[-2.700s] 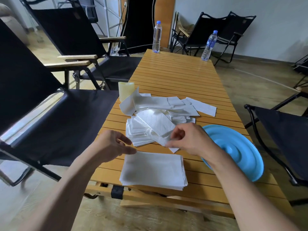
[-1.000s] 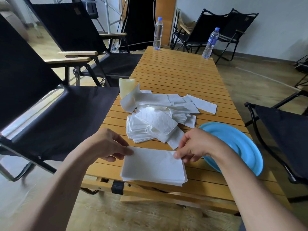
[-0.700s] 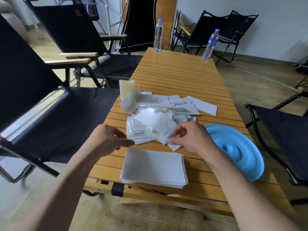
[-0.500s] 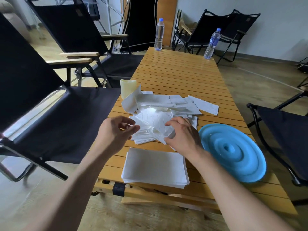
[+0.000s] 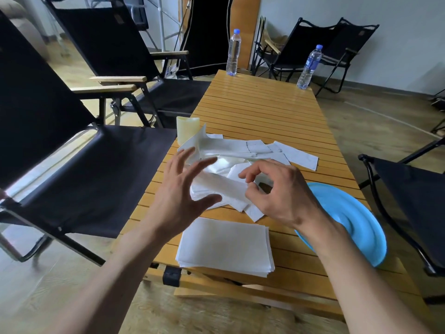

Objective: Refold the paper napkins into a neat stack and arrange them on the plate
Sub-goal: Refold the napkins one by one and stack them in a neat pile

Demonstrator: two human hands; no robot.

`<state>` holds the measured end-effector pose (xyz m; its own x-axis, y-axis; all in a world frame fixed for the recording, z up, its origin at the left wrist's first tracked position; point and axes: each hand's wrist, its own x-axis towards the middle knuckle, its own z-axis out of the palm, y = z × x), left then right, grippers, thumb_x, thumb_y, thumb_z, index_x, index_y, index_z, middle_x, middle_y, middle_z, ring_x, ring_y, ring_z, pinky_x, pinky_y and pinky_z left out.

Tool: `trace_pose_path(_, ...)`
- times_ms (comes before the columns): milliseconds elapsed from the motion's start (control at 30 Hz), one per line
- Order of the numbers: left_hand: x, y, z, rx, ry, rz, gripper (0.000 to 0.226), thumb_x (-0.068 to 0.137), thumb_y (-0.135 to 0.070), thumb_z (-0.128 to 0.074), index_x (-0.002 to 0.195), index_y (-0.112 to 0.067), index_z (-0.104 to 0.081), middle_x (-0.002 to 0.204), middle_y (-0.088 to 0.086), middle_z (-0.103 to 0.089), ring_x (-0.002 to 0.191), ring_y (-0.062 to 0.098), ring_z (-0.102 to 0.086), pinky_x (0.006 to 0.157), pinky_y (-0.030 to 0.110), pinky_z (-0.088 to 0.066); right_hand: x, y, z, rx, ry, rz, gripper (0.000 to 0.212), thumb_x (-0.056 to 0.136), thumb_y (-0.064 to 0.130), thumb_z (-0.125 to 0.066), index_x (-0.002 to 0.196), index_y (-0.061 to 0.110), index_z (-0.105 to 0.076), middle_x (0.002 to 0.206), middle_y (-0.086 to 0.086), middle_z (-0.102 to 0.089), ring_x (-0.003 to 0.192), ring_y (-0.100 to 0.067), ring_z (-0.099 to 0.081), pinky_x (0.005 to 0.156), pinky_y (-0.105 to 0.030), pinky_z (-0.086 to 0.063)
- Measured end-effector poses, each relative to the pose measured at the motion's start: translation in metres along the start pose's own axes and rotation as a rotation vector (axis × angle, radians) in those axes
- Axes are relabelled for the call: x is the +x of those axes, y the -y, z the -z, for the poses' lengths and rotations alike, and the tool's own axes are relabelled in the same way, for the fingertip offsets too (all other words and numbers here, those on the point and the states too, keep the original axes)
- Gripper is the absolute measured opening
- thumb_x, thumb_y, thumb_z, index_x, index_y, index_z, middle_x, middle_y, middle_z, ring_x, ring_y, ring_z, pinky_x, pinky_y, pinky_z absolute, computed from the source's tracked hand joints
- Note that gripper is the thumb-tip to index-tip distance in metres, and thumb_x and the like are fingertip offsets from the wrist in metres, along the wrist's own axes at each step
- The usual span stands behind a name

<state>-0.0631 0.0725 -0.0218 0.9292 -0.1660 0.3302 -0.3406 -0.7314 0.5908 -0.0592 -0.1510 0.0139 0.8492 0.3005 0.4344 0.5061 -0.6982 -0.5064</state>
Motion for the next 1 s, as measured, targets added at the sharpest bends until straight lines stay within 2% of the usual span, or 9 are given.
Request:
trace_pose_path(67,0.001,-0.006,-0.002,-0.007,-0.015,-0.031,0.043,0.086,-0.040,-0.073,0.127,-0.030,-0.066,0.157,0.000,-0.039,0.151,0.019,-0.021,0.115,0.042,-0.029,-0.004,0.008,0.008,0.155,-0.004,-0.042,0.001,0.079,0.025,-0.060,0.079,0.026,-0.060,0.092,0.018,-0.074,0.084,0.001,-0.067,0.069,-0.016,-0.051)
trace_pose_path(100,0.002,-0.007,-0.001,-0.045,-0.040,-0.022,0.031,0.088,-0.039,-0.071,0.117,-0.027,-0.071,0.145,-0.005,-0.054,0.145,0.014,-0.034,0.112,0.033,-0.035,-0.004,0.010,0.012,0.238,-0.020,-0.097,0.002,0.080,0.025,-0.059,0.078,0.026,-0.061,0.085,0.018,-0.074,0.079,0.003,-0.066,0.063,-0.013,-0.047)
trace_pose_path(167,0.003,-0.009,0.005,-0.222,-0.059,0.030,0.017,0.087,-0.039,-0.071,0.098,-0.026,-0.076,0.101,-0.027,-0.071,0.105,-0.005,-0.062,0.083,0.009,-0.045,-0.002,0.007,0.020,0.376,-0.049,-0.250,0.005,0.081,0.022,-0.060,0.077,0.021,-0.063,0.062,0.017,-0.065,0.057,0.001,-0.056,0.055,-0.012,-0.040)
trace_pose_path(233,0.003,-0.007,0.015,-0.415,0.048,0.109,0.010,0.087,-0.036,-0.073,0.085,-0.026,-0.074,0.074,-0.026,-0.070,0.072,-0.006,-0.064,0.060,0.006,-0.044,0.001,0.000,0.025,0.473,-0.032,-0.437,0.009,0.086,0.014,-0.063,0.078,0.014,-0.068,0.057,0.012,-0.060,0.055,-0.007,-0.051,0.058,-0.022,-0.043)
trace_pose_path(300,0.001,-0.001,0.027,-0.632,0.239,0.219,0.018,0.087,-0.035,-0.072,0.088,-0.019,-0.078,0.082,-0.014,-0.076,0.073,-0.001,-0.070,0.060,0.010,-0.049,0.001,-0.007,0.029,0.589,0.060,-0.625,0.012,0.089,0.008,-0.064,0.080,0.011,-0.071,0.064,0.002,-0.066,0.061,-0.014,-0.059,0.060,-0.029,-0.052)
trace_pose_path(400,-0.002,0.007,0.038,-0.761,0.446,0.471,0.022,0.080,-0.033,-0.075,0.091,-0.015,-0.081,0.093,0.004,-0.079,0.083,0.015,-0.076,0.062,0.020,-0.057,-0.004,-0.015,0.031,0.607,0.332,-0.754,0.007,0.093,0.005,-0.065,0.091,0.006,-0.071,0.075,-0.008,-0.073,0.064,-0.015,-0.069,0.057,-0.025,-0.054)
trace_pose_path(567,-0.005,0.018,0.033,-0.400,0.543,0.695,0.020,0.076,-0.032,-0.085,0.082,-0.014,-0.080,0.076,0.000,-0.078,0.060,0.007,-0.069,0.053,0.021,-0.053,-0.012,-0.018,0.022,0.404,0.658,-0.810,0.005,0.092,0.004,-0.069,0.096,0.003,-0.071,0.077,-0.010,-0.077,0.069,-0.016,-0.075,0.048,-0.019,-0.050)
trace_pose_path(733,-0.004,0.017,0.030,-0.256,0.602,0.751,0.027,0.073,-0.037,-0.087,0.092,-0.020,-0.076,0.075,-0.002,-0.078,0.063,0.004,-0.071,0.044,0.016,-0.045,-0.012,-0.023,0.013,0.218,0.646,-0.817,0.005,0.087,0.003,-0.072,0.091,0.005,-0.071,0.078,-0.009,-0.078,0.068,-0.016,-0.075,0.047,-0.021,-0.050)
trace_pose_path(1000,0.000,0.018,0.020,-0.192,0.574,0.768,0.027,0.069,-0.030,-0.090,0.085,-0.014,-0.075,0.062,-0.002,-0.075,0.046,0.001,-0.065,0.037,0.015,-0.042,-0.014,-0.030,0.005,0.059,0.642,-0.793,0.010,0.082,0.014,-0.079,0.085,0.012,-0.070,0.068,0.000,-0.076,0.063,-0.011,-0.074,0.047,-0.021,-0.049)
